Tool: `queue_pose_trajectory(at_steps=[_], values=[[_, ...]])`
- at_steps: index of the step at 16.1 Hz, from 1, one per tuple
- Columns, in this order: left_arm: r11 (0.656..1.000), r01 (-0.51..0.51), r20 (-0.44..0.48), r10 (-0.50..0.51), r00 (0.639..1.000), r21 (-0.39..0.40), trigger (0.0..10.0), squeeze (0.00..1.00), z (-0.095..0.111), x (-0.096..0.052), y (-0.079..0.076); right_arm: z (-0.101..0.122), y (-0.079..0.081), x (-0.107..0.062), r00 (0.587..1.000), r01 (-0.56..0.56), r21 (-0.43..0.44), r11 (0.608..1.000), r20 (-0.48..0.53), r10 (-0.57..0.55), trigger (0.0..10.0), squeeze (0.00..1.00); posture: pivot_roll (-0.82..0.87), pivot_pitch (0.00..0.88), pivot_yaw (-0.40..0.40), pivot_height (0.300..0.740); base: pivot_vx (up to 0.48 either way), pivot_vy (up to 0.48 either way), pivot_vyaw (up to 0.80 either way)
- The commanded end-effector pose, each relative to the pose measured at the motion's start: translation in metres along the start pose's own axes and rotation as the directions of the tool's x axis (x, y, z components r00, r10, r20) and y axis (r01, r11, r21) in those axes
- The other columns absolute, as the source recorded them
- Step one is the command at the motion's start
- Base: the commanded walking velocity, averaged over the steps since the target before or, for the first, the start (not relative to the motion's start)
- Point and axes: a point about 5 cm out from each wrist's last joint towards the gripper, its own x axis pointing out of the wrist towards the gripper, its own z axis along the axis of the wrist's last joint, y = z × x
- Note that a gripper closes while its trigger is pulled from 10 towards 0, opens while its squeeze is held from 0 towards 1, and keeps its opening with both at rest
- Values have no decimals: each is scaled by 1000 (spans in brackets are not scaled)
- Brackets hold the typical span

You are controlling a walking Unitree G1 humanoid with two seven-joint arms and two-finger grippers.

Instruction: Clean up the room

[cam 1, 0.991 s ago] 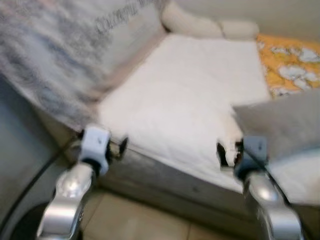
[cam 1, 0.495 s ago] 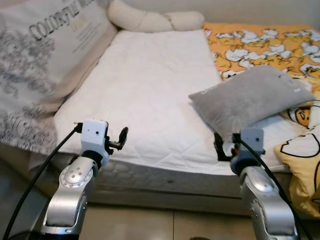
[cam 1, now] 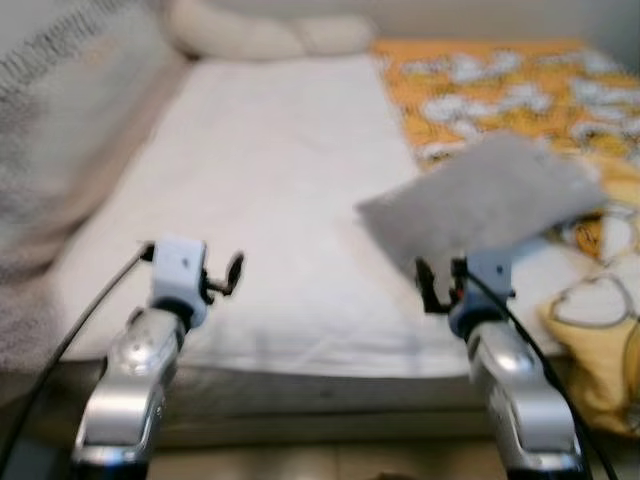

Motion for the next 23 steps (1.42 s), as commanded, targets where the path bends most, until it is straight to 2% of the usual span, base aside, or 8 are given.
queue_pose_trajectory(at_steps=[1, 5, 8, 11, 20, 21, 22, 23], values=[[1000, 24, 17, -24, 1000, 2, 10000, 0, 4, 3, -8, 3, -7, 0, 1000, 17, -16, 1000, 16, -17, 10000, 0, -54, 0, 3, 740, 375, 0, 0], [999, 39, 31, -40, 999, 24, 10000, 0, 7, 3, -11, -3, -11, -1, 999, 36, -11, 999, 2, -36, 10000, 0, -57, 0, 4, 740, 372, 0, 0], [999, 44, 34, -45, 998, 27, 10000, 0, 6, 2, -12, -4, -10, -3, 999, 32, -14, 999, -1, -32, 10000, 0, -58, 0, -2, 740, 369, 0, -748], [999, 40, 29, -41, 999, 32, 10000, 0, 3, 0, -13, -6, -11, -2, 1000, 27, -16, 1000, -2, -27, 10000, 0, -47, 0, -9, 740, 344, 0, 0], [999, 18, 9, -19, 1000, 39, 10000, 0, -2, -4, -10, -7, -14, -4, 1000, 2, -20, 1000, 0, -2, 10000, 0, -48, 0, -6, 740, 0, 0, 0], [999, 32, 5, -32, 999, 41, 10000, 0, -3, -4, -11, -7, -16, -3, 1000, 7, 1, 1000, -7, -7, 10000, 43, -52, 0, -4, 740, 0, 0, 0], [998, 50, -1, -50, 999, 49, 10000, 0, -3, -3, -13, -7, -21, -1, 1000, 27, 46, 999, -15, -26, 10000, 1000, -57, 0, -2, 740, 0, 0, 0], [996, 66, -4, -66, 998, 55, 10000, 0, -4, -2, -14, -8, -26, 0, 998, 59, 79, 995, -34, -57, 10000, 1000, -55, 0, -4, 740, 0, 0, 0]])
